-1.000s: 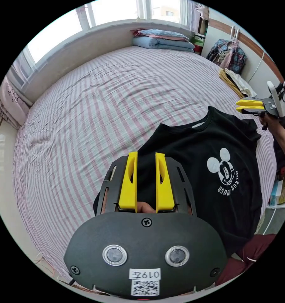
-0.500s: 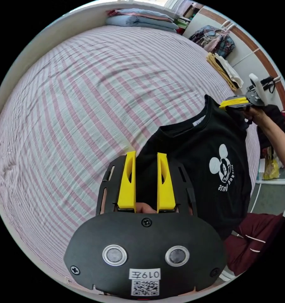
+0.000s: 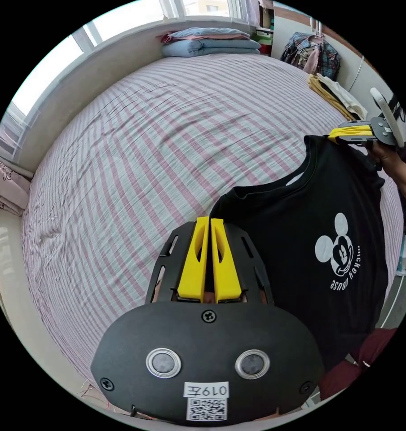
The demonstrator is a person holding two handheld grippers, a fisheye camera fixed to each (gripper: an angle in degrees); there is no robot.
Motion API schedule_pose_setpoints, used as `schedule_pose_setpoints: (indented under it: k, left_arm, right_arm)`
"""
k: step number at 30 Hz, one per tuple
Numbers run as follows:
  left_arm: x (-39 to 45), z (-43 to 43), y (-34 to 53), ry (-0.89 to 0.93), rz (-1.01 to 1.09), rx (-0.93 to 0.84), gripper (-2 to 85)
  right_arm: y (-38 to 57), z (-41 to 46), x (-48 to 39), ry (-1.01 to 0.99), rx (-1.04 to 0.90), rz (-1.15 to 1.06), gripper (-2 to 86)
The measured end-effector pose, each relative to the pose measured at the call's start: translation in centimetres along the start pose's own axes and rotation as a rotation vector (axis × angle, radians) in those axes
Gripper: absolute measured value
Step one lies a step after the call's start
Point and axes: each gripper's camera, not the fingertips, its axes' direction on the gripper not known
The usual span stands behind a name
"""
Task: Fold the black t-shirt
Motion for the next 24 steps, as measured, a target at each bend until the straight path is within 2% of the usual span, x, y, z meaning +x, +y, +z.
schedule_pose_setpoints:
  k: [4, 8, 12, 15, 21, 24]
  left_arm:
    - [0.9, 2.0, -0.4, -0.03, -0.025, -0.059, 0.8]
    - [-1.2, 1.5, 1.5, -0.019, -0.106, -0.001, 0.9]
    - [-1.8, -1.3, 6.7, -0.037, -0.172, 0.117, 0.7]
    - [1.4, -2.7, 12.6, 0.069, -0.166, 0.16, 0.5]
    - [11.9, -2.1, 25.5, 0.309, -0.219, 0.013, 0.7]
    - [17.1, -2.5, 30.8, 0.257, -0.182, -0.039, 1.0]
  right_arm:
    - [0.7, 1.2, -0.3, -0.012, 0.004, 0.039, 5.1]
    - [4.0, 1.3, 0.8, 0.014, 0.006, 0.084, 8.7]
    - [10.1, -2.0, -2.0, -0.024, 0.19, 0.097, 0.7]
    - [15.6, -2.3, -5.8, -0.137, 0.205, 0.156, -0.6]
    - [26.4, -0.1, -16.3, -0.246, 0.05, 0.182, 0.1]
    - [30.9, -0.1, -21.6, -0.197, -0.003, 0.115, 2.3]
